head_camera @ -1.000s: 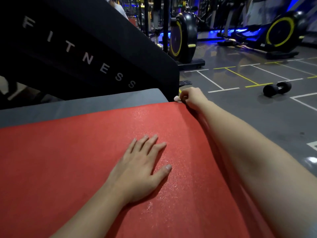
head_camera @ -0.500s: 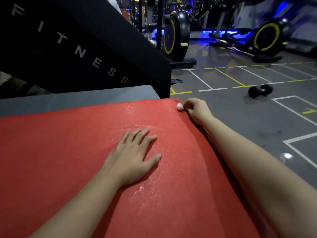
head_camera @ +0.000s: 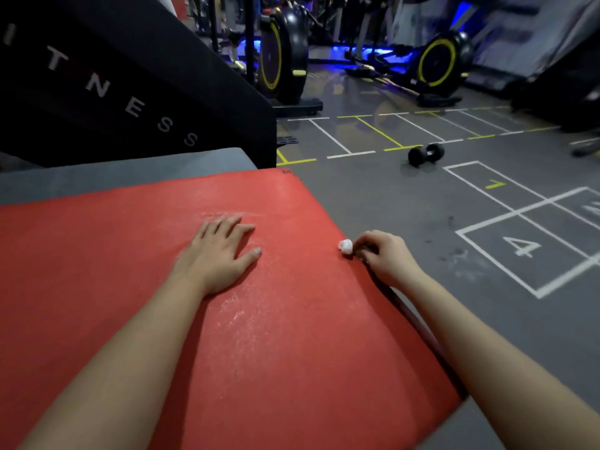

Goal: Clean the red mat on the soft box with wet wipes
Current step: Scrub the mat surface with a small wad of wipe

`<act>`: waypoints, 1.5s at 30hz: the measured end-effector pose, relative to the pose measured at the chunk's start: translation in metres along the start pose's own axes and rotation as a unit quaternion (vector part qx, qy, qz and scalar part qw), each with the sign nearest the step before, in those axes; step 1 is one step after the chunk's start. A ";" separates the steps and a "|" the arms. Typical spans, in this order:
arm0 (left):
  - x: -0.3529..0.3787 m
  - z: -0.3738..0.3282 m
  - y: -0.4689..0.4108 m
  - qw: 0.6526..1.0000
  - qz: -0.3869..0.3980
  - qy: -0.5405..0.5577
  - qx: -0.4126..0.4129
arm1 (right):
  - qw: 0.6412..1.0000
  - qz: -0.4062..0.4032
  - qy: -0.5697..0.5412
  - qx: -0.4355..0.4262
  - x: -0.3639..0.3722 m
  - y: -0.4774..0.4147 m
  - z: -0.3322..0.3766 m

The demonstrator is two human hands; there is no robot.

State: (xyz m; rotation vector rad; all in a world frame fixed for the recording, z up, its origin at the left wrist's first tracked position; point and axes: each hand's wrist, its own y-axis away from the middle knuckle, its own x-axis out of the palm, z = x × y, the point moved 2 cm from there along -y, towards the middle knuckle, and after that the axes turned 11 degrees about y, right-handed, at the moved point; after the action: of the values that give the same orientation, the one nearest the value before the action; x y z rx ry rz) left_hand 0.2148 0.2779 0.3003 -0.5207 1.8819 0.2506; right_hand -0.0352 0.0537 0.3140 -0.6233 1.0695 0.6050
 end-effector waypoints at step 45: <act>0.108 -0.148 0.290 0.943 -0.254 -0.173 0.130 | 0.957 0.132 -0.028 0.258 0.088 0.423 -0.092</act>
State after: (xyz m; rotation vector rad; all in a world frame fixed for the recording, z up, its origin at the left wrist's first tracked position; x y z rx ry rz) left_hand -0.0755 0.4471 0.2320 -0.7077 1.3562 -0.2335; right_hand -0.3615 0.2879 0.1297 -0.0061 1.2076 0.5374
